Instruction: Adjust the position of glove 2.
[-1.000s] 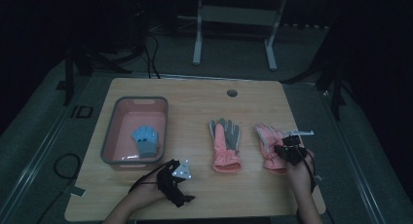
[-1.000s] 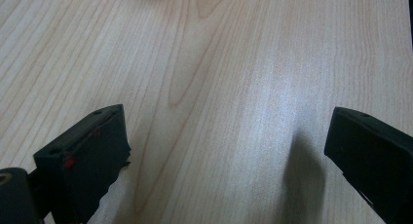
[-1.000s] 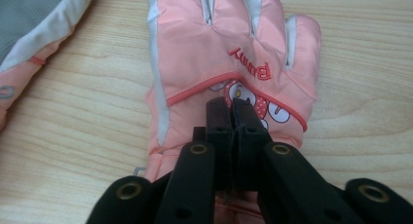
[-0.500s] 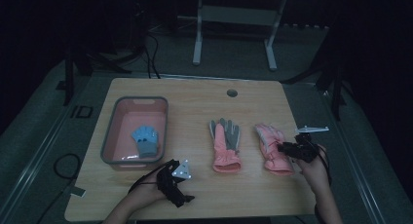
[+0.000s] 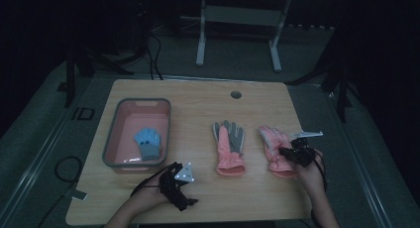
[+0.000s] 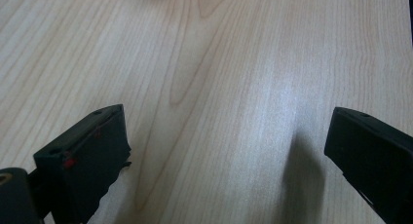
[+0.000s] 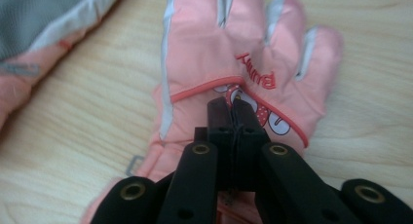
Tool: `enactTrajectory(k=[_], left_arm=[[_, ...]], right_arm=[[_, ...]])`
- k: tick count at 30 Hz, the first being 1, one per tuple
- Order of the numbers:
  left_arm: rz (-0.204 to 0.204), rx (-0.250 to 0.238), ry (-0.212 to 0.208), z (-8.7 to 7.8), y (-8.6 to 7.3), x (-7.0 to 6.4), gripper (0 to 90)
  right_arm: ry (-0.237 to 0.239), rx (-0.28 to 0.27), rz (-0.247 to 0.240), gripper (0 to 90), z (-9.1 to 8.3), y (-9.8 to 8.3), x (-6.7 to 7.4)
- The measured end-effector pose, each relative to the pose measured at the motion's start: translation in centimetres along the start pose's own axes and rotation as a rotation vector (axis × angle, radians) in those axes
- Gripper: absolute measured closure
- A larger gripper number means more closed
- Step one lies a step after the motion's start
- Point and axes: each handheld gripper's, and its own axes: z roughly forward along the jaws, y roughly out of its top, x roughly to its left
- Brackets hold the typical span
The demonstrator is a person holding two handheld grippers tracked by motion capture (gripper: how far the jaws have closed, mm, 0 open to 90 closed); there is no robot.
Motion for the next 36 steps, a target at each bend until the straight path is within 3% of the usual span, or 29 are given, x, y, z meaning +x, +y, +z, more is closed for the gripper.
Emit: enactTrajectory(k=[1,4,8,12,17,24,27,31,36], left_arm=[[0.001,0.0,0.001,0.1,0.0,0.0,2.5],[0.001,0.008,0.002,0.1,0.0,-0.1,2.5],[0.005,0.003,0.008,0.0,0.0,0.0,2.5],[0.004,0.003,0.01,0.0,0.0,0.0,2.5],[0.005,0.006,0.01,-0.2,0.0,0.0,2.6],[0.011,0.008,0.01,-0.1,0.0,0.0,2.6],[0.016,0.009,0.007,-0.1,0.0,-0.1,2.5],[0.017,0.004,0.006,0.0,0.1,-0.1,2.5],[0.03,0.007,0.007,-0.1,0.3,-0.3,2.5]], right_arm=[[-0.039,-0.024,0.008,89.4,-0.8,0.4,0.7],[-0.064,-0.051,0.028,89.4,-2.2,1.4,1.7],[-0.11,-0.094,0.014,89.5,-4.1,3.2,3.4],[-0.116,-0.135,0.004,89.5,-5.8,4.9,5.3],[-0.083,-0.176,-0.006,89.5,-6.9,6.8,8.1],[-0.045,-0.199,-0.022,89.5,-6.6,8.6,12.1],[-0.004,-0.204,-0.001,89.5,-5.9,8.5,13.6],[0.018,-0.174,0.005,89.5,-4.5,8.2,15.1],[0.008,-0.141,0.002,89.5,-2.8,8.1,16.7]])
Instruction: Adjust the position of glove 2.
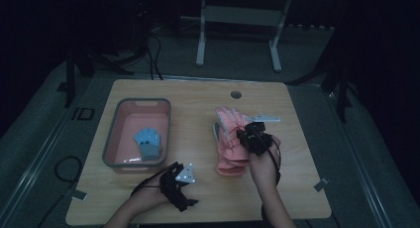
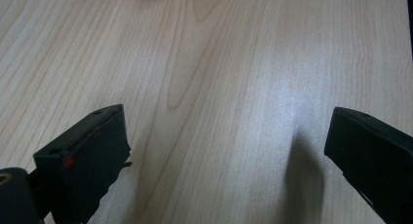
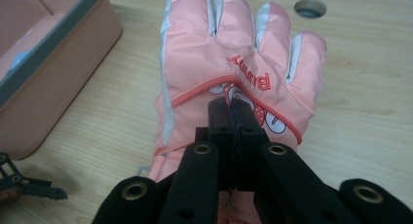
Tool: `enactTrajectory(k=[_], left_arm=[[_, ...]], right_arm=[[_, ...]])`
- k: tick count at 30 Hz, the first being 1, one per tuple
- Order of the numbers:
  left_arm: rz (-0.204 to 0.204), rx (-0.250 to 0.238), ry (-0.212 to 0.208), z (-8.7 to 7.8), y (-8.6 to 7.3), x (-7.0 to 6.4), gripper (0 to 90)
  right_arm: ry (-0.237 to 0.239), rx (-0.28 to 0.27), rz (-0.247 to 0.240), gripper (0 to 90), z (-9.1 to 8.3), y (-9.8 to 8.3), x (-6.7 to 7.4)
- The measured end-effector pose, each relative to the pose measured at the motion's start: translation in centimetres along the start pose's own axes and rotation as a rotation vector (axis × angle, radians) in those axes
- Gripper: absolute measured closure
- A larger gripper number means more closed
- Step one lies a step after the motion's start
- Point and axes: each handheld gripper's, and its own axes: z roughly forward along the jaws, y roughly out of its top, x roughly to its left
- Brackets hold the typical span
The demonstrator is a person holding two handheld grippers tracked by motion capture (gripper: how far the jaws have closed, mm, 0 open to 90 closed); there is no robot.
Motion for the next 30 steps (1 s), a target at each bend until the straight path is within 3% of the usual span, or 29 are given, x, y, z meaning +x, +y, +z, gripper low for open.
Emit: enactTrajectory(k=[13,18,26,30], left_arm=[[0.008,0.003,-0.001,0.1,0.1,-0.1,2.6],[0.006,0.008,0.005,0.2,0.1,-0.1,2.5],[-0.021,0.005,0.002,0.2,0.3,0.0,2.5],[-0.059,0.0,0.0,0.3,0.7,-0.1,2.6]], right_arm=[[-0.037,0.079,0.022,88.8,4.9,-2.4,1.1],[-0.019,0.08,0.024,85.7,5.3,-2.7,1.0],[0.075,0.034,0.017,57.7,3.3,-2.0,-0.2],[0.126,0.036,-0.004,36.6,2.5,-1.4,-1.1]])
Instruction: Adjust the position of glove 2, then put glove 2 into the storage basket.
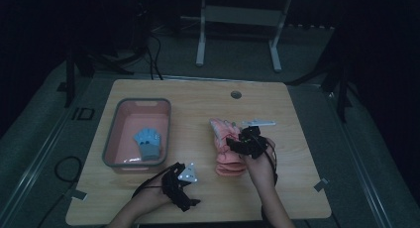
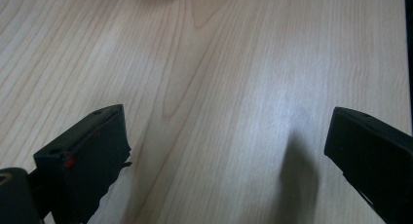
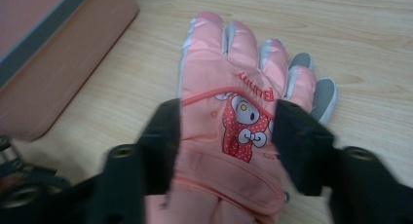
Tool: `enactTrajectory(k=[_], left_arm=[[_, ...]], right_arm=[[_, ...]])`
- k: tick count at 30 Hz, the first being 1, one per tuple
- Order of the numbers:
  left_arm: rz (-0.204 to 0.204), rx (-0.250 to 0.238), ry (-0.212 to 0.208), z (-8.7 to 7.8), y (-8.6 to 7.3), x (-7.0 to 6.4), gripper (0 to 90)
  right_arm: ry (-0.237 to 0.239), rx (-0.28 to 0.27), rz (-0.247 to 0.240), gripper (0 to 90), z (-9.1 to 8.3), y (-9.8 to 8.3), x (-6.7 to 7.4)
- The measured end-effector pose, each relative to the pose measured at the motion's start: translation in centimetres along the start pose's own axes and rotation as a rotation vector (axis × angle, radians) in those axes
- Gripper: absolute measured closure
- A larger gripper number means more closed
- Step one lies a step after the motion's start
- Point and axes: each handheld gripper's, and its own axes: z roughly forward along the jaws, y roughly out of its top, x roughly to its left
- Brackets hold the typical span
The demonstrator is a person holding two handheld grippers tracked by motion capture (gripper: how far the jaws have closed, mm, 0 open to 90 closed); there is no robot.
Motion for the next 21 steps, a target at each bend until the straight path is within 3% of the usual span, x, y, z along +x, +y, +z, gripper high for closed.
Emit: enactTrajectory(k=[5,8,11,14,17,19,21], left_arm=[[-0.05,-0.018,0.045,-0.5,0.9,-0.3,2.6],[-0.076,-0.014,0.062,-1.0,1.5,-0.5,2.6],[-0.118,-0.005,0.094,-1.6,2.3,-0.7,2.6],[-0.154,-0.057,0.111,-2.7,3.3,-0.7,3.8],[-0.162,-0.09,0.132,-3.9,4.6,-0.3,4.4],[-0.178,-0.114,0.129,-4.4,5.5,0.2,5.3],[-0.187,-0.12,0.159,-4.7,6.4,0.9,5.6]], right_arm=[[0.061,-0.019,-0.037,18.5,-0.7,0.3,-1.0],[0.052,0.017,-0.122,13.5,-0.9,0.3,-1.6],[0.05,-0.008,-0.203,15.6,-1.3,0.2,-2.6],[0.028,-0.031,-0.28,13.7,-1.8,-0.1,-3.9],[0.013,-0.028,-0.294,13.7,-2.3,-0.5,-5.2],[0.018,-0.019,-0.262,13.6,-2.8,-0.5,-5.9],[0.027,-0.027,-0.235,13.0,-3.1,-0.5,-6.4]])
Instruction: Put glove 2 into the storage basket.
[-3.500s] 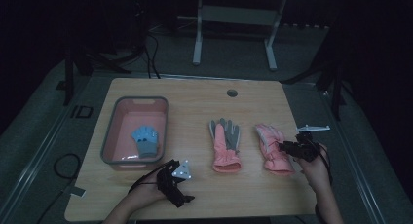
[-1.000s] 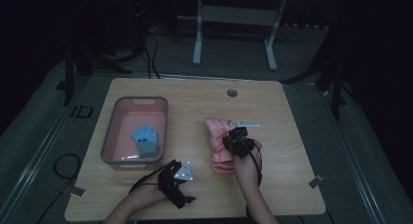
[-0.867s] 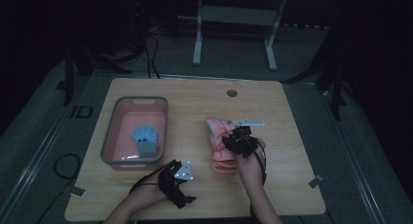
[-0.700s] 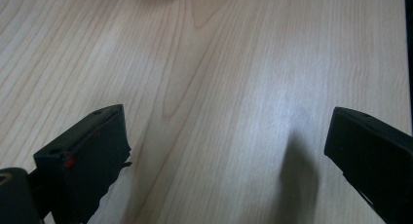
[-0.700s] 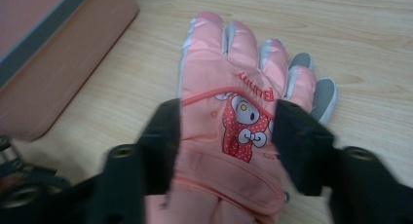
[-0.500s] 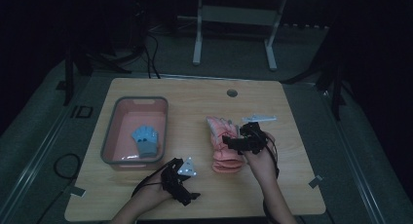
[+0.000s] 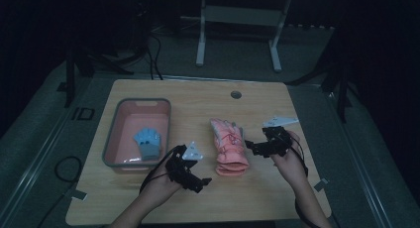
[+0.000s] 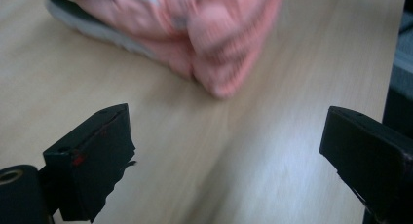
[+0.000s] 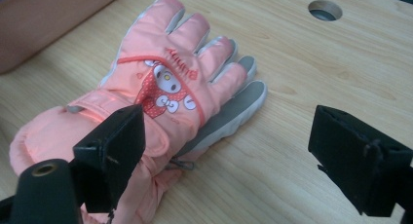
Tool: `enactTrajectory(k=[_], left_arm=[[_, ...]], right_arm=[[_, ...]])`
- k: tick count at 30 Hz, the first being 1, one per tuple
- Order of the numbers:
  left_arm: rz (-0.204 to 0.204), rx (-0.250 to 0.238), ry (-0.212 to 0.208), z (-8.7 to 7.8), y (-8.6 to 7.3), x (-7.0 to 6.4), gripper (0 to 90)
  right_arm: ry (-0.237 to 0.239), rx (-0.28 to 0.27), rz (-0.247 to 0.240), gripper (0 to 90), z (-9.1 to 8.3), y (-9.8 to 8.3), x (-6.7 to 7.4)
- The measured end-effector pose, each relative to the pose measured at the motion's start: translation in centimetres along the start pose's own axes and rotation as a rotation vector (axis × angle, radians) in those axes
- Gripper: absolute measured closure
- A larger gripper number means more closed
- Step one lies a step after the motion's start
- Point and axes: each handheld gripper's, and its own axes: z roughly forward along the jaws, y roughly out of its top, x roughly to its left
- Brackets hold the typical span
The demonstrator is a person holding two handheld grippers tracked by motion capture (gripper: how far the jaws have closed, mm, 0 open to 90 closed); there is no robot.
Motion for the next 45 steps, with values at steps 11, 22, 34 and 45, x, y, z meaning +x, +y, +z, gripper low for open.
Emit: enactTrajectory(k=[11,22,34,45], left_arm=[[-0.025,-0.009,0.071,1.4,5.6,2.5,18.7],[-0.166,0.053,0.045,5.8,7.2,5.1,35.4],[-0.318,0.119,-0.037,10.4,4.8,6.3,22.3],[-0.411,0.109,-0.226,12.5,3.8,7.5,40.7]], right_arm=[[0.058,-0.037,0.022,25.9,1.3,0.8,-0.2],[0.094,0.015,0.001,53.5,4.2,1.5,0.7],[0.121,0.147,0.12,37.3,6.9,-1.1,-0.2],[0.246,0.206,0.227,58.7,8.9,-2.2,-1.5]])
